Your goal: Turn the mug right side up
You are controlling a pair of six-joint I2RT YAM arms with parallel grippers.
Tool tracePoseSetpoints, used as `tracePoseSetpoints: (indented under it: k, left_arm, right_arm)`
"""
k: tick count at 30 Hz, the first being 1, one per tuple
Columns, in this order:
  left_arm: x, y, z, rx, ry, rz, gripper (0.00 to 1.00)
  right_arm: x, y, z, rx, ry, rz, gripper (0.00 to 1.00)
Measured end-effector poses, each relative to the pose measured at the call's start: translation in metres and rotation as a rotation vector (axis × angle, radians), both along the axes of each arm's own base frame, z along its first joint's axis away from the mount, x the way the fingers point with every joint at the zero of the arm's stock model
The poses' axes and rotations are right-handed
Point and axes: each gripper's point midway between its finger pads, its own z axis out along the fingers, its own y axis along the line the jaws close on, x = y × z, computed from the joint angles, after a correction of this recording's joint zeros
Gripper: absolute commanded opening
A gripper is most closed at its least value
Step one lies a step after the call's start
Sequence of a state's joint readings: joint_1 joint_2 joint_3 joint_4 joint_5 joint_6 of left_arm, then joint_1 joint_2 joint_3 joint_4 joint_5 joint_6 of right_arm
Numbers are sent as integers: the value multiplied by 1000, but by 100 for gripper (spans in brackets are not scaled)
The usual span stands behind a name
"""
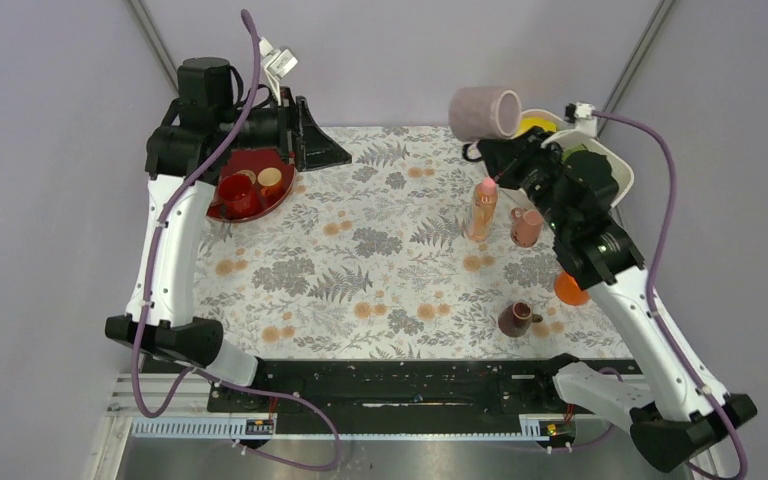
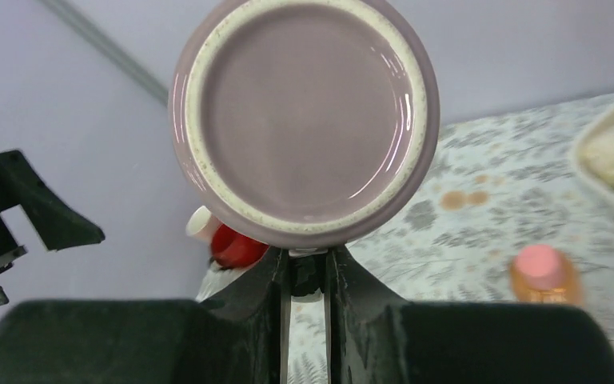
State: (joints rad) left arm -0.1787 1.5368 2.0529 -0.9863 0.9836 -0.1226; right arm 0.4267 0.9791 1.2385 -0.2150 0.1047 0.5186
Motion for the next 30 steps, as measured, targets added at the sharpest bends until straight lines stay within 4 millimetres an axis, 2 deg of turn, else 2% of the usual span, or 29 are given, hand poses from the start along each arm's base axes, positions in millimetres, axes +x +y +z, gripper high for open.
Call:
tracePoseSetpoints:
  k: [4,8,10,14,19,24,26,28,29,30]
  left_arm:
    - [-16,-9,13,-88,17,-51,92]
    - [-9,-15,16,-137,35,-50,92]
    - [-4,-17,17,-154,48,-42,92]
    - [6,-21,22,-193,58,-33,85]
    - [10,-28,30,-273,103,-57,66]
    - [4,-39,39,-352,163,-123,46]
    - [-1,-42,46,-383,174,-155,33]
    - [-5,-45,53,-411,177,-184,5]
    - [-7,-45,55,-422,193,-194,0]
    - [-10,-45,57,-429,205,-208,0]
  right_arm:
    - [9,57,-14,48,43,184,0]
    - [-3,112,-23,80,75,358,0]
    - [-12,132,-21,107,75,431,0]
    - [-24,152,-6,156,49,500,0]
    - [-29,163,13,209,9,543,0]
    - [-28,175,20,235,4,572,0]
    - [-28,182,19,241,10,589,0]
    - [-27,187,16,250,22,600,0]
    - [-26,188,19,261,16,604,0]
    - [-25,189,18,268,21,605,0]
